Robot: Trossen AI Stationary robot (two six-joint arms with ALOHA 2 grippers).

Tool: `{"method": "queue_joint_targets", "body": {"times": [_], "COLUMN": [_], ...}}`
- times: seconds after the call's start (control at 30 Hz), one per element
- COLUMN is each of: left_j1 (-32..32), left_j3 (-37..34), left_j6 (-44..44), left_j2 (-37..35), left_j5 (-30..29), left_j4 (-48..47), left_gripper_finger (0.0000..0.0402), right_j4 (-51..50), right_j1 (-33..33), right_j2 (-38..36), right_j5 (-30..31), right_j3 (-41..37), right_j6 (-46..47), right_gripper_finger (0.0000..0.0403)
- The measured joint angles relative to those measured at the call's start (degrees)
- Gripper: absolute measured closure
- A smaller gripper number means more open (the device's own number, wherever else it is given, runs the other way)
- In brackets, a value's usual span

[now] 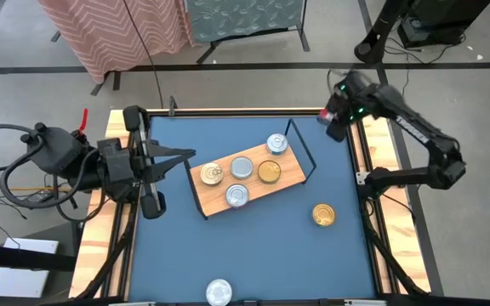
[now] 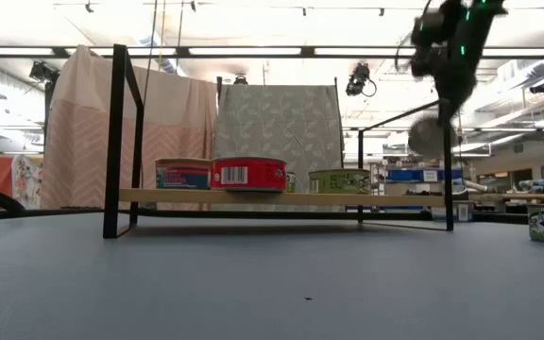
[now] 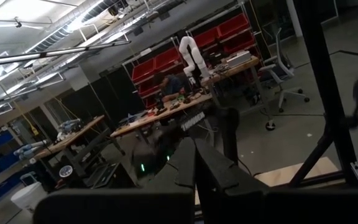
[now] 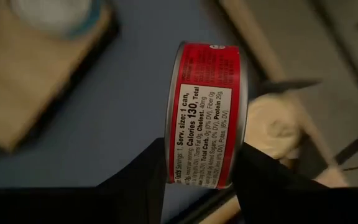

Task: Stack canned seafood by type on shelf
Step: Stack the red tuna can on top of the red tuna can on the shelf

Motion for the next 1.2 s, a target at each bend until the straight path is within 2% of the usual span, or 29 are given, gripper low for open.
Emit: {"method": "queue_joint_targets", "body": {"times": [0.1,0.27,0.37,0.5,0.67,0.9,1.0,1.2], "left_j1": [0.0,0.0,0.0,0.0,0.0,0.0,0.0,0.0], "left_j3": [0.0,0.0,0.0,0.0,0.0,0.0,0.0,0.0], "left_j6": [0.0,0.0,0.1,0.2,3.0,3.1,3.1,3.5], "left_j2": [0.0,0.0,0.0,0.0,0.0,0.0,-0.1,-1.6], "left_j5": [0.0,-0.4,-0.5,-1.1,-4.1,-10.1,-12.1,-13.5], "left_j4": [-0.2,-1.2,-2.4,-3.8,-3.8,-4.5,-4.7,-4.7], "left_gripper_finger": [0.0396,0.0396,0.0396,0.0396,0.0396,0.0396,0.0396,0.0396], "right_j4": [-1.3,-0.6,0.0,2.3,16.8,52.4,62.4,70.9], "right_j1": [0.0,3.1,8.4,18.7,34.6,55.4,61.0,68.8], "right_j2": [-2.1,-7.5,-11.1,-15.3,-19.3,-17.2,-14.3,-9.0], "right_j5": [-1.9,-12.2,-13.6,-12.9,-7.6,2.9,8.8,15.5], "right_j3": [6.9,12.8,12.7,9.8,-0.8,-19.1,-23.1,-25.4], "right_j6": [7.0,24.0,35.5,52.1,73.4,96.2,101.7,110.1], "right_gripper_finger": [0.0247,0.0247,0.0247,0.0247,0.0247,0.0247,0.0247,0.0247]}}
